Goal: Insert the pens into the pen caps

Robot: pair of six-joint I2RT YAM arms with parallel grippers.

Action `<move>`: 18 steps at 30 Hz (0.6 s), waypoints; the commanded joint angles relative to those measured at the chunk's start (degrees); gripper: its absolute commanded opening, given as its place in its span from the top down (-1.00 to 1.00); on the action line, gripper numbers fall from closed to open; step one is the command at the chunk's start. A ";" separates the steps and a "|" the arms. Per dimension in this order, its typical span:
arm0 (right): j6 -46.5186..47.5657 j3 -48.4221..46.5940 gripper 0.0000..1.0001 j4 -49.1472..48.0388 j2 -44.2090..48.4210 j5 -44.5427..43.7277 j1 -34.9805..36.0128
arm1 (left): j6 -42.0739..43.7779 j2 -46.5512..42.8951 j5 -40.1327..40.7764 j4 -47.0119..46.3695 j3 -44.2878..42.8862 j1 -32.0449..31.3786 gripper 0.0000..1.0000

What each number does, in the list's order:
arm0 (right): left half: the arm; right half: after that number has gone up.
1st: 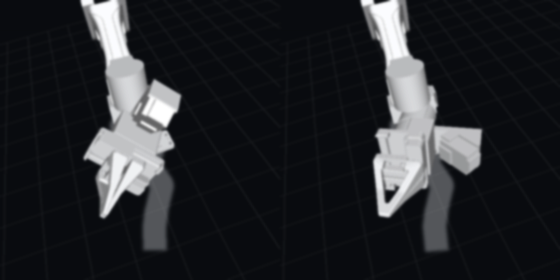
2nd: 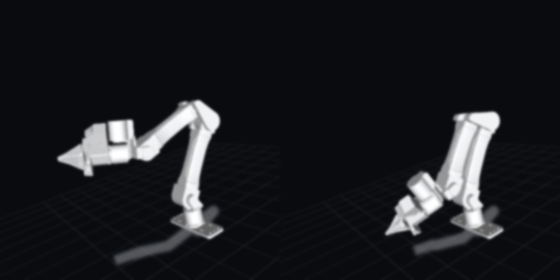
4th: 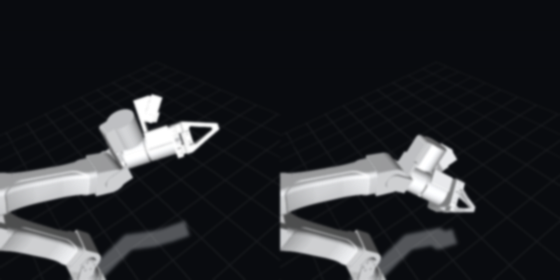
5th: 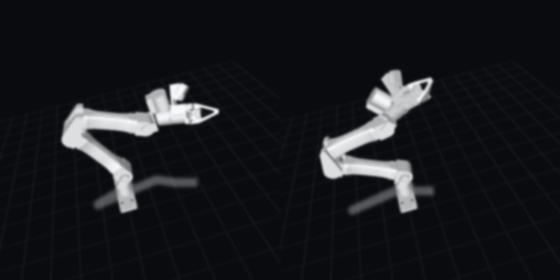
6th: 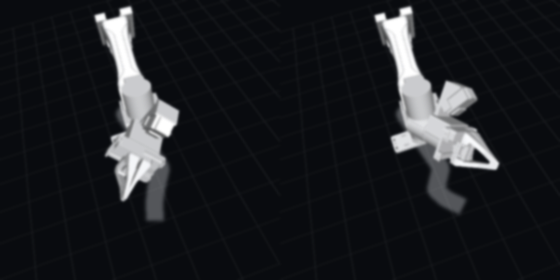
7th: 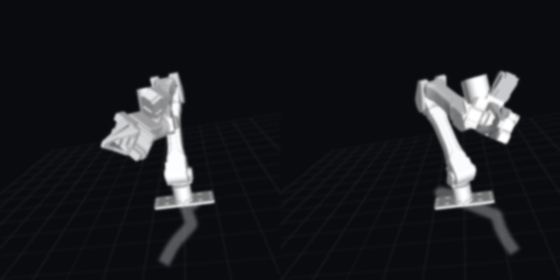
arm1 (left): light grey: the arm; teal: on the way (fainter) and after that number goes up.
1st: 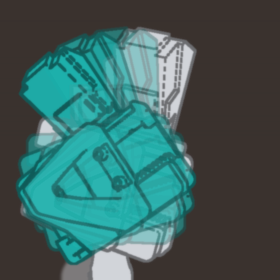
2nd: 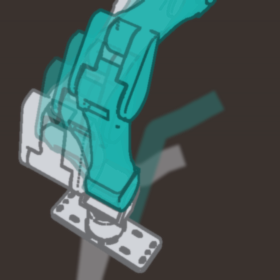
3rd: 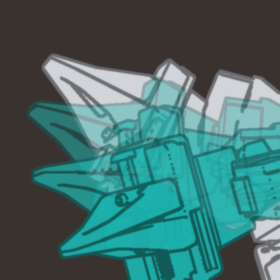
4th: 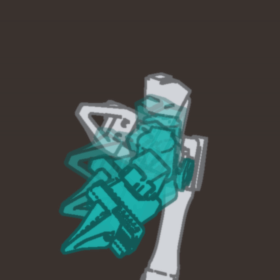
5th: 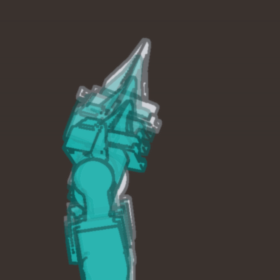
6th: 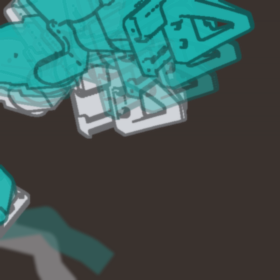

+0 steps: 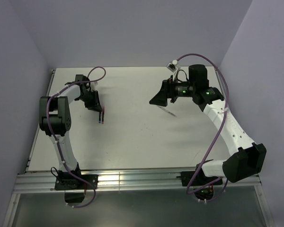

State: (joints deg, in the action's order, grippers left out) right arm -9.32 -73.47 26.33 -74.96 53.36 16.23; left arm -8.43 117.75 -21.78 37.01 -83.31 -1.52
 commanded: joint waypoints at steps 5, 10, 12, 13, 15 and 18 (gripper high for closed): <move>8.66 -4.38 -0.99 6.26 0.70 -4.13 -1.11 | 3.93 -8.93 6.40 1.92 -5.01 0.38 0.37; 22.14 -11.25 -0.87 22.17 -6.86 -14.84 -1.29 | 14.03 -16.84 8.86 -1.58 -10.63 0.38 0.04; 26.27 -13.27 -0.85 25.60 -10.28 -22.48 -1.55 | 18.17 -18.61 8.95 -2.64 -11.70 0.38 -0.01; 29.07 -14.76 -0.79 26.92 -11.60 -26.60 -1.64 | 19.92 -19.92 8.60 -3.35 -12.57 0.38 -0.03; 31.28 -15.82 -0.57 29.82 -16.08 -30.23 -1.90 | 21.43 -21.24 6.84 -3.97 -12.93 0.29 -0.04; 34.19 -17.49 -0.42 31.50 -22.23 -35.69 -2.08 | 22.58 -23.97 2.64 -4.93 -12.15 0.03 -0.09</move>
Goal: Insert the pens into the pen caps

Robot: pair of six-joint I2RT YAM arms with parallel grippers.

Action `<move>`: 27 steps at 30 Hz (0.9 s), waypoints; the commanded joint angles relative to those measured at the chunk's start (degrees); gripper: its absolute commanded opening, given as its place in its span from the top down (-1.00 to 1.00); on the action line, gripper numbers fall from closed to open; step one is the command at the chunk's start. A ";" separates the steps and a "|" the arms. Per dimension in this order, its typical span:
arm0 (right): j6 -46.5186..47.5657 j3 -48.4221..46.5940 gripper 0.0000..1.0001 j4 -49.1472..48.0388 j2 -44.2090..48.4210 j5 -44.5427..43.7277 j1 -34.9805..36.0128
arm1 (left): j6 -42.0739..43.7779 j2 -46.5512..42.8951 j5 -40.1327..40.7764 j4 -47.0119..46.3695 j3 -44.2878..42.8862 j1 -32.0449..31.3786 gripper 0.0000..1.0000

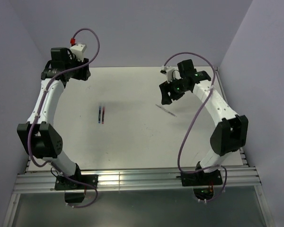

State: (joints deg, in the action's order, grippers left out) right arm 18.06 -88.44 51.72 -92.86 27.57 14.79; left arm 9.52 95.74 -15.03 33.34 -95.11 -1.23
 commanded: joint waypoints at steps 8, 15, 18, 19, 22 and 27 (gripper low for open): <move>10.06 -7.61 -0.18 5.93 -17.69 -14.47 -0.37 | 4.89 -8.03 -8.44 -3.20 3.52 -2.72 -0.24; 10.85 -9.29 -0.06 4.71 -24.03 -16.41 0.59 | 3.93 -8.30 -8.44 -3.20 4.94 -3.77 -0.25; 11.03 -9.38 -0.01 3.74 -25.70 -16.85 1.21 | 3.75 -7.77 -8.88 -2.67 4.58 -3.77 -0.25; 11.03 -9.20 -0.01 3.56 -26.49 -16.94 1.30 | 3.32 -7.68 -9.05 -2.84 4.58 -3.77 -0.27; 11.20 -8.50 0.03 2.95 -27.37 -17.11 2.00 | 3.05 -7.68 -9.49 -3.11 4.76 -3.77 -0.29; 11.55 -6.13 0.08 1.63 -28.87 -17.81 3.14 | 2.79 -7.77 -9.58 -3.20 4.58 -3.77 -0.31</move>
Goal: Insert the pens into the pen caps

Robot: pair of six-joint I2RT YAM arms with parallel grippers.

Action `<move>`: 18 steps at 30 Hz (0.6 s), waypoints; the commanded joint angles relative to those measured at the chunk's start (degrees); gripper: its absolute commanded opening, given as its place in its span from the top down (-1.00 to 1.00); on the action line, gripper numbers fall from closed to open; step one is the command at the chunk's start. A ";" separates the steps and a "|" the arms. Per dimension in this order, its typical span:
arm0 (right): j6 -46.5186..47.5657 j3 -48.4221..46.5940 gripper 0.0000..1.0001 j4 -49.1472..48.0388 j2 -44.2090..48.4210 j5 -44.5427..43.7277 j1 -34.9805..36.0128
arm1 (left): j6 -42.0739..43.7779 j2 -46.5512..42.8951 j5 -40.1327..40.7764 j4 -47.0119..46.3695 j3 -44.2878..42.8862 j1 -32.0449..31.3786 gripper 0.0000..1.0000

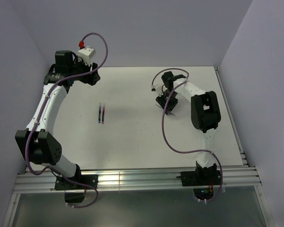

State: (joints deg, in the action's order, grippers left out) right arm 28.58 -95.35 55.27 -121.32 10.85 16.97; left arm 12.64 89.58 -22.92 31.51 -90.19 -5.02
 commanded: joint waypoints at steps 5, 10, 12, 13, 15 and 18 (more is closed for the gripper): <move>1.30 2.71 0.23 -2.88 -1.29 -1.71 1.31 | -0.69 -1.95 -1.43 -1.62 -0.25 0.01 -0.33; 1.48 5.35 0.44 -3.58 -0.68 -2.15 1.92 | -0.87 -2.13 -0.82 -1.80 -0.42 0.01 -0.34; 1.39 7.01 0.48 -4.02 0.46 -2.24 2.36 | -1.22 -2.39 -0.46 -1.89 -0.42 0.01 -0.34; 1.31 7.72 0.52 -4.11 0.82 -2.50 2.71 | -1.22 -2.39 -0.20 -1.89 -0.51 0.01 -0.34; 1.04 9.91 0.59 -4.73 2.04 -2.85 3.59 | -1.92 -2.66 0.06 -2.06 -0.42 0.01 -0.35; 0.87 12.89 0.77 -5.25 3.63 -2.33 4.82 | -3.06 -3.36 1.03 -2.85 0.19 0.01 -0.35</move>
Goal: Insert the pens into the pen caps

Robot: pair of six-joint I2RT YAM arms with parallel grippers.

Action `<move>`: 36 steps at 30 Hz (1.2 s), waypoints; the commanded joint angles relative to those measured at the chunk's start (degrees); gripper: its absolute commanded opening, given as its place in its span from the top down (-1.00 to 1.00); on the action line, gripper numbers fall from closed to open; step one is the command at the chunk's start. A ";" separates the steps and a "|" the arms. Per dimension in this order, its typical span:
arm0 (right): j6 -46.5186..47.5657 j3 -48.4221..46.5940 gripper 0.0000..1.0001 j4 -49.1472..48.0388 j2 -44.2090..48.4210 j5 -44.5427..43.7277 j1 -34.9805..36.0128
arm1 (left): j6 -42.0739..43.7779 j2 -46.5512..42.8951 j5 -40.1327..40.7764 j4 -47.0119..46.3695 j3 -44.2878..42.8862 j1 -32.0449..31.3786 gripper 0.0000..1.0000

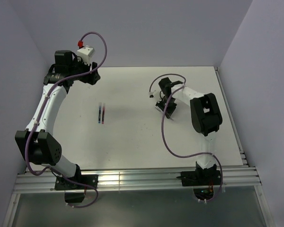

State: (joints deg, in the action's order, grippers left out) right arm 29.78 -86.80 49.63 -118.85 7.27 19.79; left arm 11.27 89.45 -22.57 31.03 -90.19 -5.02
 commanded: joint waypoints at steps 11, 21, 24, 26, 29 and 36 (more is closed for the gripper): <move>-3.23 4.10 1.00 1.96 18.46 11.98 3.85 | -4.68 -4.37 -7.30 -4.22 2.57 0.01 -0.69; -7.72 -2.38 1.00 2.05 19.11 11.55 -5.98 | -7.83 0.19 -10.83 -5.36 0.37 -1.40 -0.51; -8.51 -10.27 1.00 2.32 11.66 7.51 -12.22 | -7.93 1.43 -11.53 -4.13 -0.77 -2.54 -0.52; -8.51 -14.95 1.00 3.36 7.07 3.83 -14.94 | -8.36 1.17 -10.66 -4.57 -0.25 -3.24 -0.51; -6.85 -25.05 1.00 5.30 -2.67 -2.23 -18.55 | -7.93 0.20 -10.48 -4.66 1.07 -3.86 -0.53; -2.62 -31.49 1.00 6.27 -11.74 -12.61 -19.26 | -7.22 -0.59 -10.39 -3.17 3.09 -3.86 -0.55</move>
State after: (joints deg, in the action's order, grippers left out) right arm 24.73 -114.04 54.15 -129.58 1.15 -0.60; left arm 3.84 91.33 -31.88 27.75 -87.59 -8.88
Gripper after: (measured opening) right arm 0.042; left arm 0.773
